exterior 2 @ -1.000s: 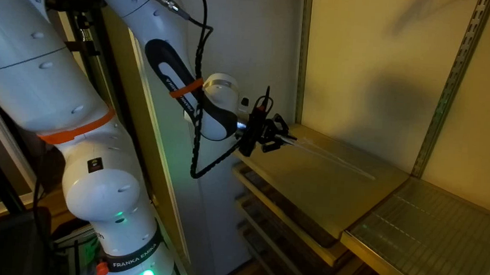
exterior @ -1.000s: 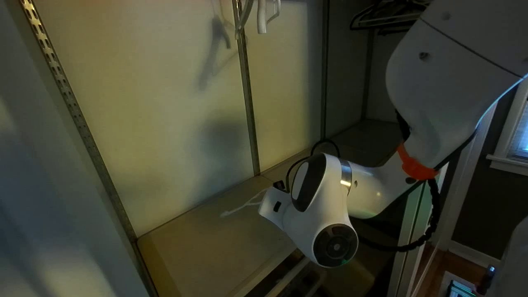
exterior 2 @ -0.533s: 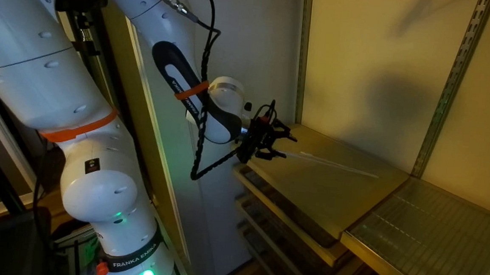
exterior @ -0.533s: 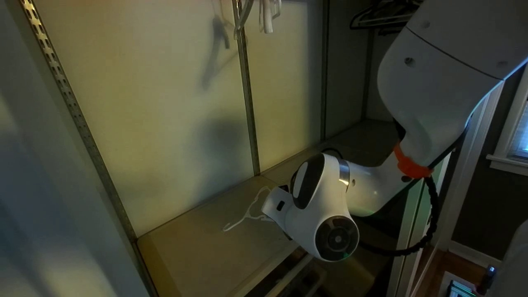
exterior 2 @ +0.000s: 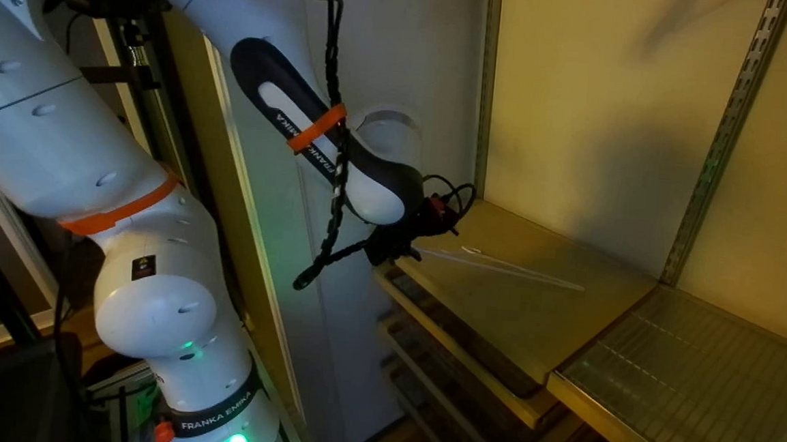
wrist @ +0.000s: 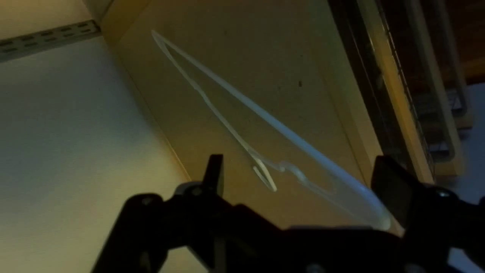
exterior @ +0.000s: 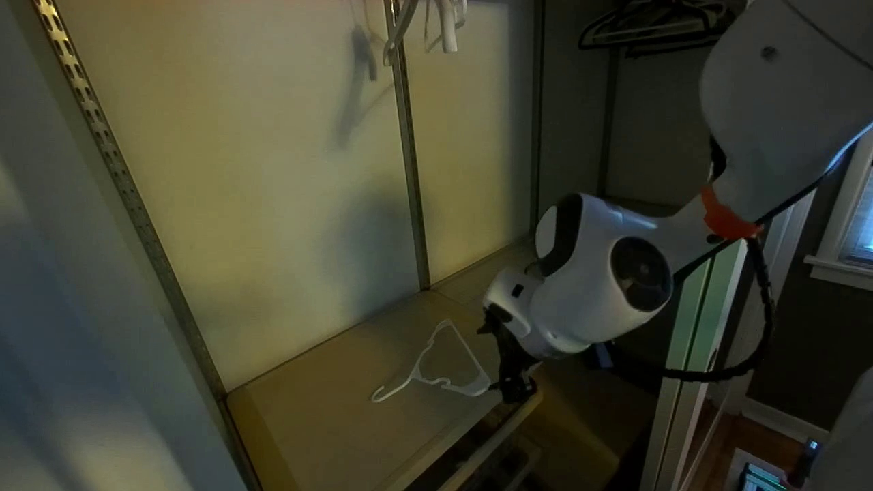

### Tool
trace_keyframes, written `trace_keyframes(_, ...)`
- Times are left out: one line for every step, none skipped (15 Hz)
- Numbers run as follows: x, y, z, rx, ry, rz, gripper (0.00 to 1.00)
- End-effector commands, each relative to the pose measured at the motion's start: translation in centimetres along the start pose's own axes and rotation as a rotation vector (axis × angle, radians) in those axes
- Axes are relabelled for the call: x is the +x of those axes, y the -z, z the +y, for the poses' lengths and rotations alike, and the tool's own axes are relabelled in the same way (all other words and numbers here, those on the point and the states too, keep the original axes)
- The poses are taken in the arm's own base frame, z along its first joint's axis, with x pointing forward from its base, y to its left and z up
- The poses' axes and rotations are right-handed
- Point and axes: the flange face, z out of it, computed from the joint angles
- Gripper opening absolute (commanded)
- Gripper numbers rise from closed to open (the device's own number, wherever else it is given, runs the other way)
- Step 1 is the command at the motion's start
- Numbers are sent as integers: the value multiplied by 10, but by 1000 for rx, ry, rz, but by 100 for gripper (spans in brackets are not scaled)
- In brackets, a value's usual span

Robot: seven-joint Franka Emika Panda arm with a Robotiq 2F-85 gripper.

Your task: Remove one hanger from the rail.

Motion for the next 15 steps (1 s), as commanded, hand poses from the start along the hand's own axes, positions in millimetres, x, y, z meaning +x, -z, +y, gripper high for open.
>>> trace_keyframes(-41,42,23,-14,-207,32,100)
trace_keyframes(-55,48,34,-32,-264,29,100)
trace_keyframes(-65,53,43,-66,-315,29,100)
trace_keyframes(-77,55,51,-97,-359,17,100)
trace_keyframes(-87,57,56,-117,-395,9,100)
trace_keyframes(-94,57,59,-115,-444,0,100)
trace_keyframes(-103,56,62,-89,-505,-26,100)
trace_keyframes(-107,58,65,-72,-555,-28,100)
trace_keyframes(-109,62,70,-36,-595,-28,100)
trace_keyframes(-110,67,72,8,-630,-26,100)
trace_keyframes(-110,77,74,56,-663,-18,100)
trace_keyframes(-111,89,78,104,-699,-33,100)
trace_keyframes(-111,100,81,146,-738,-41,100)
trace_keyframes(-113,116,87,175,-790,-55,100)
trace_keyframes(-116,129,92,197,-835,-85,100)
